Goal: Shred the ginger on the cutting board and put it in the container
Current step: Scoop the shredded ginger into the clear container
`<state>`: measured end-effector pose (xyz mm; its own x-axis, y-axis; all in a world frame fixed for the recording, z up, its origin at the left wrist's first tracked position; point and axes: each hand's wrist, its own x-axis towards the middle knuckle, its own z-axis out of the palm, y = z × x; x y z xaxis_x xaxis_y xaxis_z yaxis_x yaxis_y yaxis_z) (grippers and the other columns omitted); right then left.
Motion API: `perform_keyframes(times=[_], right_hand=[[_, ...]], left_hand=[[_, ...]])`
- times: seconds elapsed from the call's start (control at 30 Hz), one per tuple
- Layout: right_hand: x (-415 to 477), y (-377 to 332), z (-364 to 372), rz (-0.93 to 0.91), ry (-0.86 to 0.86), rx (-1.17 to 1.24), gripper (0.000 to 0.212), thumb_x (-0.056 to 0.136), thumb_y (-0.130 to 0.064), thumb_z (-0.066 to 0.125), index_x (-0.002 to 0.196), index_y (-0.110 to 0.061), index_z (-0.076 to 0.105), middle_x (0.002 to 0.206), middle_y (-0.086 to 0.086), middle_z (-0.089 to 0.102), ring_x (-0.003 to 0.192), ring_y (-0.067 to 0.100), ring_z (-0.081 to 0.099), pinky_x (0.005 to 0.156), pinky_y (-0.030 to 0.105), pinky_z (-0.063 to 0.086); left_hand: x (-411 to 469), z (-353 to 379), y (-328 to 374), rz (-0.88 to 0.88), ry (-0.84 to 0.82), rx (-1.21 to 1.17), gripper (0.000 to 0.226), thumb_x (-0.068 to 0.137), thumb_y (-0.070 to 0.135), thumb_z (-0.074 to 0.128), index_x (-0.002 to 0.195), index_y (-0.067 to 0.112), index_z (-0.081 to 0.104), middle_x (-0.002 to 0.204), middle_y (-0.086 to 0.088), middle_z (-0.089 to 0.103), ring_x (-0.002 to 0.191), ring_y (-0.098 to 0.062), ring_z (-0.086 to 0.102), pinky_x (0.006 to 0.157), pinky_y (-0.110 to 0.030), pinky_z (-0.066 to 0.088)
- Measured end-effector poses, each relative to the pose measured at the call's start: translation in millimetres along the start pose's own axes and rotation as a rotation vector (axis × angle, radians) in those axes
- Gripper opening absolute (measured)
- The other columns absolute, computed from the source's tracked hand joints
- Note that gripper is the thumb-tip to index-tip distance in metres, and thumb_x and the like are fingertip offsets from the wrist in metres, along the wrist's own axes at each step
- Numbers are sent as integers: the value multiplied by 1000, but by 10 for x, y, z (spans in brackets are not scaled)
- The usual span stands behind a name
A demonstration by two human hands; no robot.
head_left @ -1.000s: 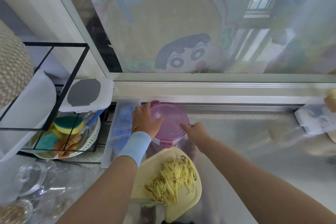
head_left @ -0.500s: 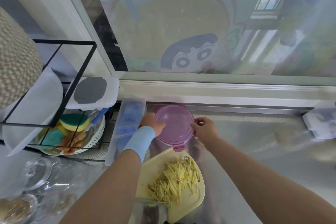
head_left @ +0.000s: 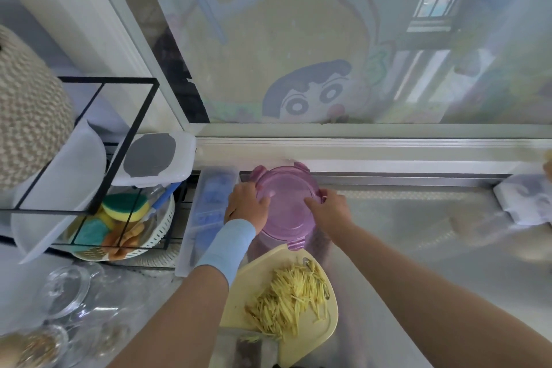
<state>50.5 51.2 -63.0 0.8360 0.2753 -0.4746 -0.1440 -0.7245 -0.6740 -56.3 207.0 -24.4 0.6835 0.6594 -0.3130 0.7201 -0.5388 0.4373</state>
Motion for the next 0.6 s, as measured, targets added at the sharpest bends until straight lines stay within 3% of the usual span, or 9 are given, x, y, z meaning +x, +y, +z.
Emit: perform_keyframes(times=[0.1,0.17,0.23,0.27,0.37,0.4,0.5,0.6], right_hand=[[-82,-81,-167,-2,19,74,29,94,-41,62,107,-15,67,103,8,67,96,28,64,90,45,55],[-129,-46,-338,-10,21,119,23,98,-32,60,107,-11,67,101,9,69,91,25,64,84,41,55],[-169,88,-540,8,37,157,18,99,-26,58,106,-11,64,102,10,68,85,23,60,75,35,50],[-173,191,-636,28,52,155,16,100,-25,57,106,-12,64,100,10,67,82,22,58,70,32,47],[-153,549,-876,113,101,146,23,97,-19,54,113,-6,65,93,7,63,76,21,55,64,28,42],[-155,656,-939,149,107,156,26,95,-17,54,117,-5,64,94,7,63,76,21,55,66,28,43],[-164,909,-1071,228,114,169,43,90,-17,62,131,-8,56,116,14,63,94,27,59,84,32,47],[-94,1125,-1120,236,102,130,70,78,-25,70,141,-6,48,120,16,62,104,36,64,94,46,54]], left_hand=[[-87,-118,156,60,106,10,31,94,43,52,114,20,56,115,-7,52,103,-27,54,86,-39,50],[-115,-169,308,54,54,-105,26,91,34,56,115,23,57,111,-5,59,96,-27,59,72,-32,53],[-146,-127,456,51,-15,-212,37,91,30,57,128,27,52,113,1,61,88,-23,60,51,-19,49],[-170,-74,526,56,-48,-235,39,92,33,55,130,28,50,111,2,63,84,-21,61,49,-19,49],[-250,235,701,69,-236,-274,43,91,50,49,126,26,52,89,-1,66,73,-21,64,66,-30,54],[-290,344,756,75,-309,-284,47,88,49,52,128,23,50,91,-4,66,77,-23,65,69,-31,53],[-359,633,881,105,-431,-279,70,77,49,59,141,27,40,131,2,58,114,-23,58,97,-40,47],[-424,798,996,119,-479,-200,77,80,50,57,149,31,29,149,6,41,132,-22,45,110,-39,36]])
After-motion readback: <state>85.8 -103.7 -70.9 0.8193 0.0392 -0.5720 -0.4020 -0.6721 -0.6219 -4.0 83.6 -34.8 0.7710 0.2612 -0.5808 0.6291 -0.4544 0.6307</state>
